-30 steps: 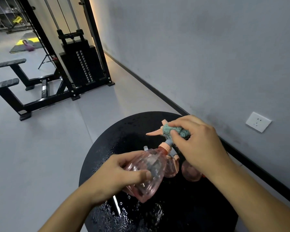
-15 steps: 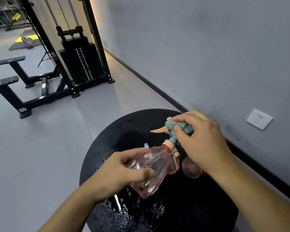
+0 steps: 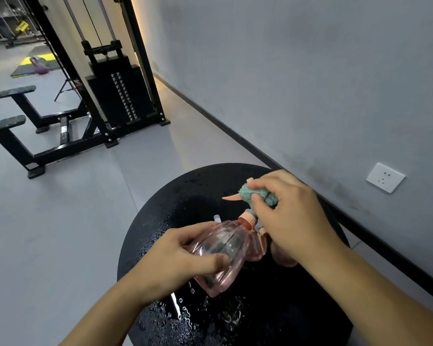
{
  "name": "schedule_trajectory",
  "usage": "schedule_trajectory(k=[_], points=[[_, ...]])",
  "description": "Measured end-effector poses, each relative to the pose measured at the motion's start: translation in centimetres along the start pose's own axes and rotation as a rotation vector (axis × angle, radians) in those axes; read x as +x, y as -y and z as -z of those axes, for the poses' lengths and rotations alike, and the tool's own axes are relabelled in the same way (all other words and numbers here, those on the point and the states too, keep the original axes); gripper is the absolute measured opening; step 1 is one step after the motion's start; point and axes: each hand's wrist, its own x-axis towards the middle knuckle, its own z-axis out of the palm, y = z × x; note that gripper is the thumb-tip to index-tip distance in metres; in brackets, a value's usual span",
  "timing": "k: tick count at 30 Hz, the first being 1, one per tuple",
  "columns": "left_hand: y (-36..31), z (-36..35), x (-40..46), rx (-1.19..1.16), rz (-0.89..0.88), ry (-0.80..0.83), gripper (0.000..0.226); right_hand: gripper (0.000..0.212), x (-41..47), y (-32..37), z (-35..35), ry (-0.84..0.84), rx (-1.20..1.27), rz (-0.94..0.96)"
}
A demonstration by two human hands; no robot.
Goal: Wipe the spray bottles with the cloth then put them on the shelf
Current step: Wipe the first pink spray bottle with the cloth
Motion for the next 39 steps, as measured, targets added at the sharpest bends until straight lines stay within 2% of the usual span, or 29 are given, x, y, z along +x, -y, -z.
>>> schedule_trajectory(k=[3,6,11,16,18,22,27,32,37,39], points=[[0.1,-0.1,0.0,0.002,0.016,0.006,0.041,0.022,-0.4,0.3,-0.4,0.059,-0.003,0.039],[0.0,-0.1,-0.1,0.004,0.009,0.004,0.043,0.021,-0.7,0.4,-1.0,0.120,-0.015,0.099],[-0.1,0.1,-0.1,0.013,0.012,-0.020,0.042,0.022,0.0,-0.2,-0.3,0.012,0.005,0.010],[0.1,0.1,0.0,0.027,-0.007,-0.023,0.048,0.021,-0.6,0.2,-0.8,0.108,0.017,0.086],[0.2,0.2,0.0,0.019,-0.002,-0.042,0.044,0.020,-0.4,0.0,-0.6,0.085,0.019,0.083],[0.4,0.3,0.1,0.046,0.016,-0.052,0.055,0.021,0.1,-0.3,0.0,0.005,0.032,0.014],[0.5,0.3,0.1,0.057,0.022,-0.057,0.053,0.020,-0.7,0.3,-0.9,0.087,0.037,0.113],[0.7,0.6,0.2,0.064,0.005,-0.071,0.053,0.022,0.1,-0.3,-0.3,-0.023,0.062,0.033],[0.9,0.4,0.2,0.059,0.005,-0.046,0.058,0.022,-0.7,0.3,-1.0,0.092,0.053,0.122],[0.8,0.4,0.1,0.061,-0.014,-0.054,0.055,0.022,-0.2,-0.1,-0.7,0.044,0.045,0.091]])
